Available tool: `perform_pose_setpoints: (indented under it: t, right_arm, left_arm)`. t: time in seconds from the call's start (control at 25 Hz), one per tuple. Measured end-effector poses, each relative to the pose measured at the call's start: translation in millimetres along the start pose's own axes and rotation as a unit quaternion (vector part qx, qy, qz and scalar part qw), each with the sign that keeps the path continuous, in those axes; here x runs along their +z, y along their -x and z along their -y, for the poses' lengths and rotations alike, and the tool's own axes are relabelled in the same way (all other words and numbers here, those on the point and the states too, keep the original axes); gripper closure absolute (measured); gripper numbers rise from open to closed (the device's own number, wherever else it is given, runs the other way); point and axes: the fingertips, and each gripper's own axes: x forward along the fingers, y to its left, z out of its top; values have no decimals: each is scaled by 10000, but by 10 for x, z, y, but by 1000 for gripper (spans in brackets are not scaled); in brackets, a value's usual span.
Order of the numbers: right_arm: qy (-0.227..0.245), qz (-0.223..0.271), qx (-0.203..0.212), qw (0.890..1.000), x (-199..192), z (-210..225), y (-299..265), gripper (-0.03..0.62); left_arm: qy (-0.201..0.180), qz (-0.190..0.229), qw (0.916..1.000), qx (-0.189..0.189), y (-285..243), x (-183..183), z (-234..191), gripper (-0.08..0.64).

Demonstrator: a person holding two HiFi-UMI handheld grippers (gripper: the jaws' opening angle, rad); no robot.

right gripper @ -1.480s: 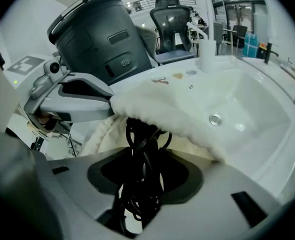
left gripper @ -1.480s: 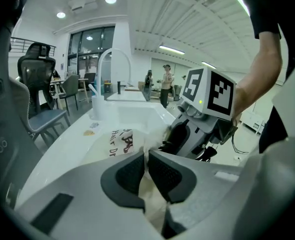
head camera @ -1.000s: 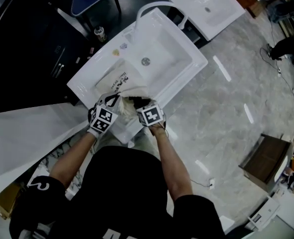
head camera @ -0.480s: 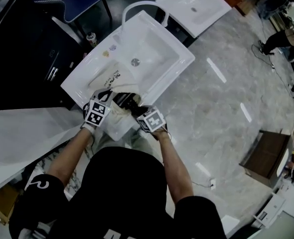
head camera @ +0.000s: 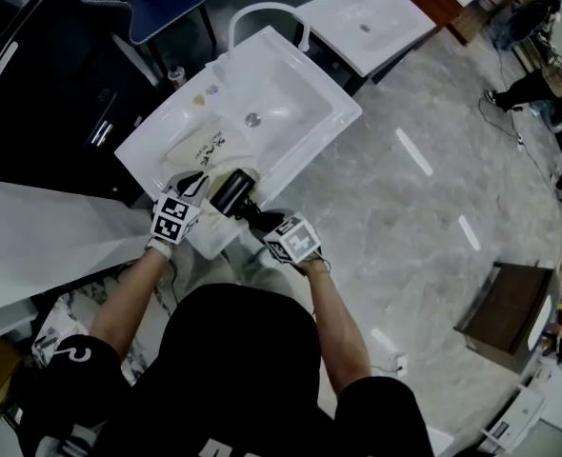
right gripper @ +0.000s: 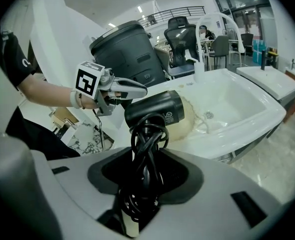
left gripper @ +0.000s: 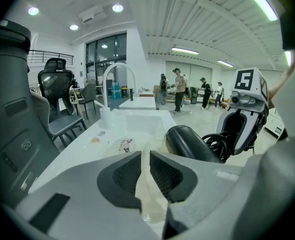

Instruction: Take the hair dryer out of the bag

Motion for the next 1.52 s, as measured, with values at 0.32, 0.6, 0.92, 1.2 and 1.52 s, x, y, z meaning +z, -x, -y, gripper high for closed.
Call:
perform_pose_setpoints:
  t: [0.32, 0.6, 0.92, 1.2, 1.52]
  right_arm:
    - [29, 487, -138, 9987, -54, 35, 493, 434]
    - [-111, 1124, -492, 9924, 191, 209, 839, 434]
    - [-202, 1504, -590, 9867, 458, 212, 973, 434]
    - [-188, 1516, -537, 9868, 709, 206, 782, 436]
    - [-122, 1472, -306, 9886, 1232, 128, 290, 437]
  left_arm:
    - [160, 532, 9977, 389, 365, 178, 177, 520]
    - [251, 1112, 9918, 571, 685, 534, 301, 560]
    - [277, 1381, 9882, 610, 918, 664, 267, 561]
    - [402, 1442, 9870, 593, 1023, 603, 71, 561]
    - [553, 1463, 9850, 726, 1156, 518, -452, 561]
